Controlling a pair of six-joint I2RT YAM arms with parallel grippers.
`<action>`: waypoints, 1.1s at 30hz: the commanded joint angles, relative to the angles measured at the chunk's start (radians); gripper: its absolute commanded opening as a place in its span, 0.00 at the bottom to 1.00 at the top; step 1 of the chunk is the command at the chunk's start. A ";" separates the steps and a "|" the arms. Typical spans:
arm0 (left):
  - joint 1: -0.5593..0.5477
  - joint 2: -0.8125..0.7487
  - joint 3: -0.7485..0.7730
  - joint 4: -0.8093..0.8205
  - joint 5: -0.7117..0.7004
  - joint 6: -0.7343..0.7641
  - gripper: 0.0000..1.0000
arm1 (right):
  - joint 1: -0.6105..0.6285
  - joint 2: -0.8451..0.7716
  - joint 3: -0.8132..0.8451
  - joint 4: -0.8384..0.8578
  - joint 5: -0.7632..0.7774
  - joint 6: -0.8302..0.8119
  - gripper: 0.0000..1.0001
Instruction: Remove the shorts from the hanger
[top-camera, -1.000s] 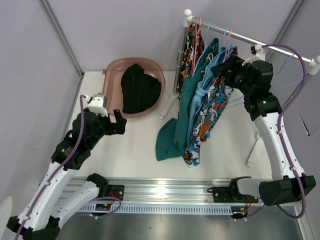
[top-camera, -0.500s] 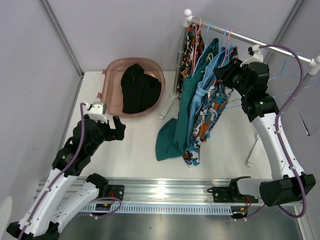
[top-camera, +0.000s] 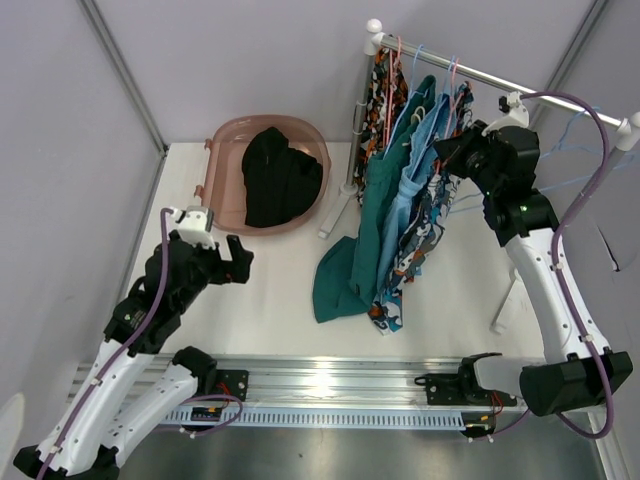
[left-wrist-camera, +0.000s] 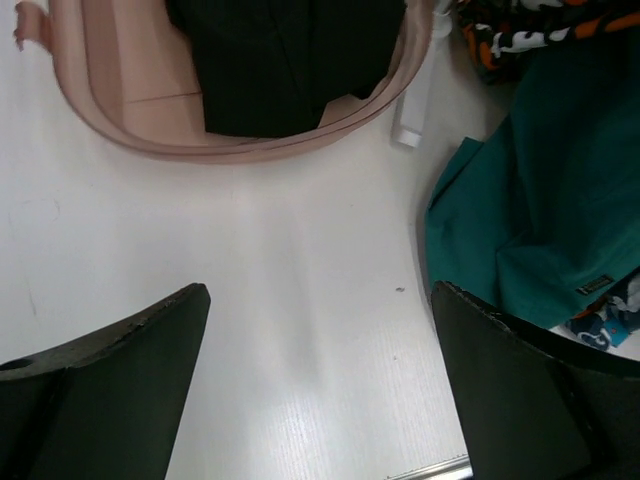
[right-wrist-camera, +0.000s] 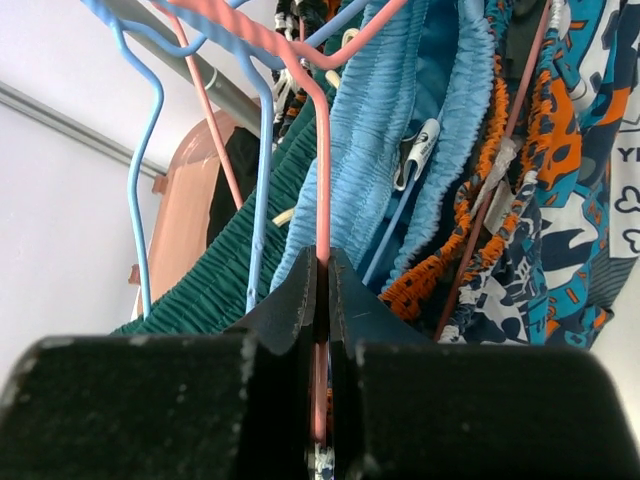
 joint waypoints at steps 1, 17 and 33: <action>-0.007 0.025 0.098 0.073 0.133 0.004 0.99 | 0.007 -0.082 0.026 0.037 0.025 -0.016 0.00; -0.565 0.560 0.500 0.411 0.210 0.018 0.99 | 0.010 -0.283 0.074 -0.029 -0.007 0.084 0.00; -0.803 0.926 0.675 0.586 0.187 0.041 0.99 | 0.010 -0.310 0.204 -0.121 -0.042 0.125 0.00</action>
